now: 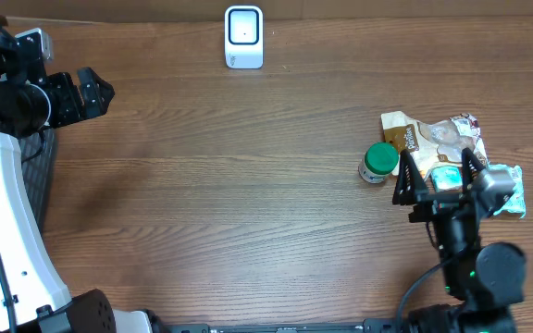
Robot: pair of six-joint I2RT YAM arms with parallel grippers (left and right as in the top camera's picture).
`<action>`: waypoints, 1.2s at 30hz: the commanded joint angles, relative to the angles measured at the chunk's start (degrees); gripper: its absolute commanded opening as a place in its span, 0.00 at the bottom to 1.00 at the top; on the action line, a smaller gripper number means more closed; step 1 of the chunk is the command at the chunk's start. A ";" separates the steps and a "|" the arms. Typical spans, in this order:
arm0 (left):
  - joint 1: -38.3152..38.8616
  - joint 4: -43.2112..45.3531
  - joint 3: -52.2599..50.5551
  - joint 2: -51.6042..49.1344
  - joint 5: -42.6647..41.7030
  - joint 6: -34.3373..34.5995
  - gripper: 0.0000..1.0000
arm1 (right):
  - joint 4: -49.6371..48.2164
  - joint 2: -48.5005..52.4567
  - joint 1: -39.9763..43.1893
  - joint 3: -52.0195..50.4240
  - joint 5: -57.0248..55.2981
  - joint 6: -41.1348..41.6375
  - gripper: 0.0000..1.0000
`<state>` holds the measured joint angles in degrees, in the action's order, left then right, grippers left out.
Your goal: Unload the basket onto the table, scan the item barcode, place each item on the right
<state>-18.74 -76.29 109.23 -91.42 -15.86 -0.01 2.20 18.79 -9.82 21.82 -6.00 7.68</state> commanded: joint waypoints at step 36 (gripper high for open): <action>0.39 0.17 0.20 -0.09 -0.09 -0.90 1.00 | 2.47 -18.62 -0.07 -21.38 4.22 -0.28 1.00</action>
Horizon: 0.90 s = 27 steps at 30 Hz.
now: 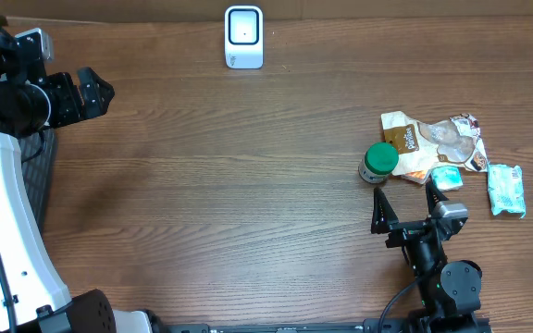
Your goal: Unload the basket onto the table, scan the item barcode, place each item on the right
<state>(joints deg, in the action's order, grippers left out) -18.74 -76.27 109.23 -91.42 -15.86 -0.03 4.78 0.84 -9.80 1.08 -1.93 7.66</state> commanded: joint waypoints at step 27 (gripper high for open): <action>1.57 0.22 -8.35 9.90 -0.09 -0.87 1.00 | -0.11 -0.68 -0.09 -0.63 0.15 -0.26 1.00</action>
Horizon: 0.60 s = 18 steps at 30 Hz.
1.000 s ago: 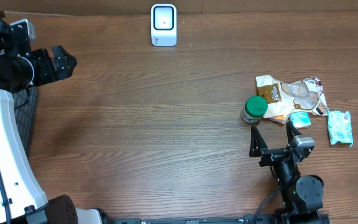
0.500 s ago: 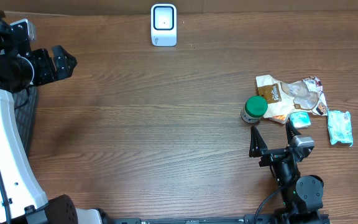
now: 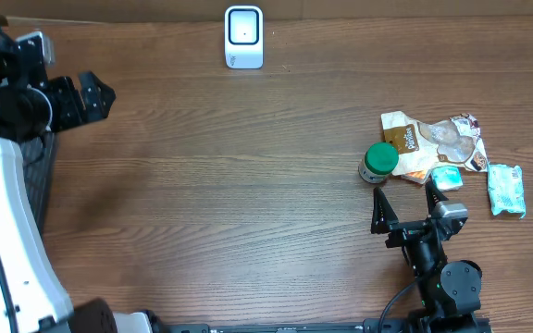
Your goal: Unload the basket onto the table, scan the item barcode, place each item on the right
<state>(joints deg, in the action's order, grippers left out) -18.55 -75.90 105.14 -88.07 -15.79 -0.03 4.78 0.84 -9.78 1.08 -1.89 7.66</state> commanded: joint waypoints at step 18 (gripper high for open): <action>8.26 28.33 -50.97 48.17 3.32 -1.92 1.00 | -0.11 -0.68 -0.11 -0.63 0.09 -0.26 1.00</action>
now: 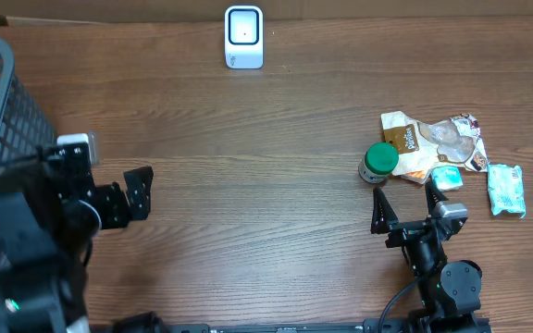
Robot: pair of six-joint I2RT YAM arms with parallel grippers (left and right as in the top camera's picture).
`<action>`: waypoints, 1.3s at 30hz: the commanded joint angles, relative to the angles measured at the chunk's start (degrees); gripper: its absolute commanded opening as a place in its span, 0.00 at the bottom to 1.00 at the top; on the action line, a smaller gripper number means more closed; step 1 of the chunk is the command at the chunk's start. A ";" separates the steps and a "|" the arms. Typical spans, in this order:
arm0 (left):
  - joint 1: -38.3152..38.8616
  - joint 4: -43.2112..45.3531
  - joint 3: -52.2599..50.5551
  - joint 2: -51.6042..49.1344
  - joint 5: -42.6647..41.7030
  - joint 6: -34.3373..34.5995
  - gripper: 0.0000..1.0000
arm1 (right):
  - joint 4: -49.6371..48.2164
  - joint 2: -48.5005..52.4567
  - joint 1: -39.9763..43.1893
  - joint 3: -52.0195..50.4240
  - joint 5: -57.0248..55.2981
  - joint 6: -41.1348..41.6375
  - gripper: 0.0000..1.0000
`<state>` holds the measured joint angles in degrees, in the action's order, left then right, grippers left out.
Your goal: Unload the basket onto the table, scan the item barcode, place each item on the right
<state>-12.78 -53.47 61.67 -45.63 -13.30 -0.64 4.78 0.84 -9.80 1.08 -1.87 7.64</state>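
The white barcode scanner point(243, 37) stands at the table's far edge. Grocery items lie in a cluster at the right: a green-lidded jar point(378, 162), a brown packet point(403, 137), a crinkly clear bag point(453, 132), a small teal packet point(448, 178) and a larger teal packet point(506, 190). My right gripper point(403, 188) is open just in front of the jar and holds nothing. Over the left part of the table, my left gripper point(145, 192) is open and empty, far from the items.
A grey mesh basket point(3, 111) fills the left edge of the table, just behind the left arm. Bare brown wood lies between the scanner, the left gripper and the item cluster.
The left arm has moved from the far upper left corner down to the lower left of the table, uncovering the grey basket. The right arm and the items have not moved.
First my right gripper was open over the packets at the right, with the left arm at the upper left. Then the right gripper stood back near the front edge, empty, with the items in place. It stayed there; now the left arm is lower.
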 commanded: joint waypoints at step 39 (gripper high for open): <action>6.05 49.99 -61.40 45.42 3.41 -1.09 1.00 | -0.11 -0.68 -0.09 -0.63 0.09 -0.24 1.00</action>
<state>-6.94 -3.44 0.58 -0.89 -10.46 -1.32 4.82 0.84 -9.80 1.06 -1.72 7.66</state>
